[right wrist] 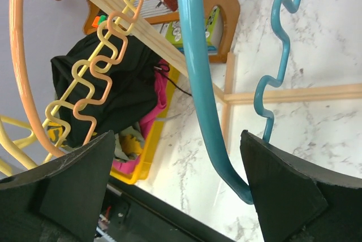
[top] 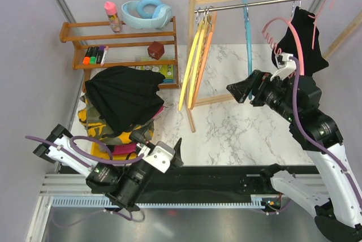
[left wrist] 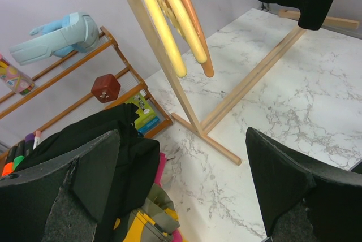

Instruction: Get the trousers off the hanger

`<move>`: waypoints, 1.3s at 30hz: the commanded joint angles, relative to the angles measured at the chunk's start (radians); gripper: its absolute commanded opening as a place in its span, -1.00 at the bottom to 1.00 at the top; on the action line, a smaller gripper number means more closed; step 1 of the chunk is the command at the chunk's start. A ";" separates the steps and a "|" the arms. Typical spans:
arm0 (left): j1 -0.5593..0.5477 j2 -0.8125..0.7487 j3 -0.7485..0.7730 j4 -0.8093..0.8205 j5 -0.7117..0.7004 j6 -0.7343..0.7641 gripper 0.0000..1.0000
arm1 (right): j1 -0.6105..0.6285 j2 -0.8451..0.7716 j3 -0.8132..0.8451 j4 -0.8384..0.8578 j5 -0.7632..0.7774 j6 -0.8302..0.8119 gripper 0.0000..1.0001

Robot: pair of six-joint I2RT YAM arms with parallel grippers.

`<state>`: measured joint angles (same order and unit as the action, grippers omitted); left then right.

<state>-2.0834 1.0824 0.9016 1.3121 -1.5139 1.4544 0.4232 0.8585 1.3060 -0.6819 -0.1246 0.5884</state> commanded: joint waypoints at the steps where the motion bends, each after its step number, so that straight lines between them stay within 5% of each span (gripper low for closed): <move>1: -0.210 -0.022 -0.006 0.352 -0.068 -0.065 0.97 | 0.000 -0.033 0.009 0.030 0.069 -0.101 0.96; 11: -0.208 -0.019 -0.007 0.352 -0.071 -0.069 0.97 | 0.000 -0.001 0.068 0.153 0.088 -0.151 0.96; 27: -0.208 -0.052 -0.041 0.354 -0.069 -0.097 0.97 | 0.000 -0.084 0.107 0.050 0.284 -0.323 0.96; 39: -0.208 -0.045 -0.035 0.352 -0.069 -0.100 0.96 | 0.000 0.008 0.262 -0.027 0.397 -0.340 0.96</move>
<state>-2.0834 1.0512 0.8604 1.3121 -1.5139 1.4059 0.4232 0.8463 1.5230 -0.6640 0.1982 0.2665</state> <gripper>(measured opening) 0.985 0.982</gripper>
